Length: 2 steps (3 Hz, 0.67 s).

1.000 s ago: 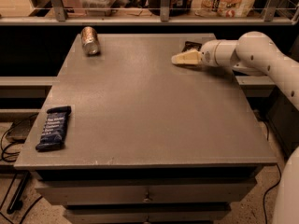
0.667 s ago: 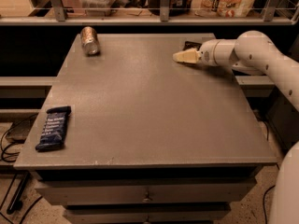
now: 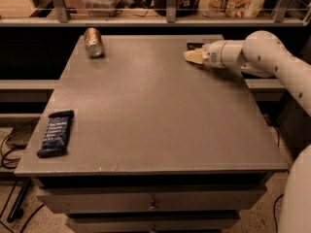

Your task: Move rxbar chocolate near rxbar blueberry

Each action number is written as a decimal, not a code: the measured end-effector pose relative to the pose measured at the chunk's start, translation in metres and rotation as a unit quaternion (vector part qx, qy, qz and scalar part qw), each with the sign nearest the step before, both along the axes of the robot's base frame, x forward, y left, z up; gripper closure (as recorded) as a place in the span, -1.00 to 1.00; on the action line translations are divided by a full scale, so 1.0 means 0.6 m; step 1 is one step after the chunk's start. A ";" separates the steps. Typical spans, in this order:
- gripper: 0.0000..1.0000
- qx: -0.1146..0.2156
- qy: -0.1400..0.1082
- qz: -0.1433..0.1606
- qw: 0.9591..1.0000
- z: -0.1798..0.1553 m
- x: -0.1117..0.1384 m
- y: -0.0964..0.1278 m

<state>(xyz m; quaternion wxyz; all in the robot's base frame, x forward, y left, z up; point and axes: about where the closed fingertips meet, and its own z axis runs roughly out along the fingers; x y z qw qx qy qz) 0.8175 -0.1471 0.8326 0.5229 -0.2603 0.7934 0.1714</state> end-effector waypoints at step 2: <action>1.00 0.000 0.000 0.000 1.000 0.003 0.000 0.000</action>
Offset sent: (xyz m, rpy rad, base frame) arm -0.0034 0.0113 0.0172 0.0077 -0.0425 0.0461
